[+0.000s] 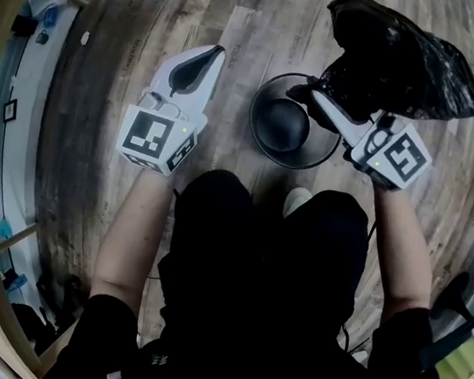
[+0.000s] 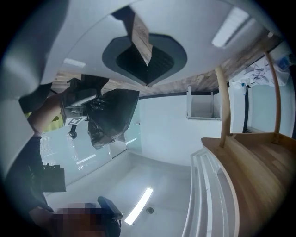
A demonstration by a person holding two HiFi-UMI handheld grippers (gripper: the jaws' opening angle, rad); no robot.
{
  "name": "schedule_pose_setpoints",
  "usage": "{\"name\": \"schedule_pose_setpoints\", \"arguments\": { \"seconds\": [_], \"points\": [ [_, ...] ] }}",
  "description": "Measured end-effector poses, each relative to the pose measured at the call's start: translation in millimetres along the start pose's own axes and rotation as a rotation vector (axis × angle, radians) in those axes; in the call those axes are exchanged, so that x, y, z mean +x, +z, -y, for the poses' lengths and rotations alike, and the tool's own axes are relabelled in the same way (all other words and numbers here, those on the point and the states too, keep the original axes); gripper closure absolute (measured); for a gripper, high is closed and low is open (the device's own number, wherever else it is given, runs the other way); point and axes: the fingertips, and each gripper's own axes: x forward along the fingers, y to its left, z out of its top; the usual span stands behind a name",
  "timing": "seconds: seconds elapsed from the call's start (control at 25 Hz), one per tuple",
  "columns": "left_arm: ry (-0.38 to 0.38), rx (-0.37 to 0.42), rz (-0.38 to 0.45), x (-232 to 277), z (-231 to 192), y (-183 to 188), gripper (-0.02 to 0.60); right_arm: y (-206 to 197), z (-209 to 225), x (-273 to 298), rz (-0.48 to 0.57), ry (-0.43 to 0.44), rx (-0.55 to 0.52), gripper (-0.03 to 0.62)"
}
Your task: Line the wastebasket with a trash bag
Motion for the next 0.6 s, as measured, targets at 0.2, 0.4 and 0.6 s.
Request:
{"name": "schedule_pose_setpoints", "arguments": {
  "seconds": [0.2, 0.4, 0.6],
  "points": [
    [-0.076, -0.02, -0.004, 10, 21, -7, 0.574, -19, -6, 0, -0.007, 0.036, -0.001, 0.592],
    [-0.237, -0.072, -0.009, 20, 61, -27, 0.482, -42, -14, 2, -0.008, 0.084, -0.024, 0.592],
    [-0.369, -0.136, 0.016, 33, 90, -22, 0.357, -55, -21, 8, -0.016, 0.136, -0.036, 0.592]
  ]
}}
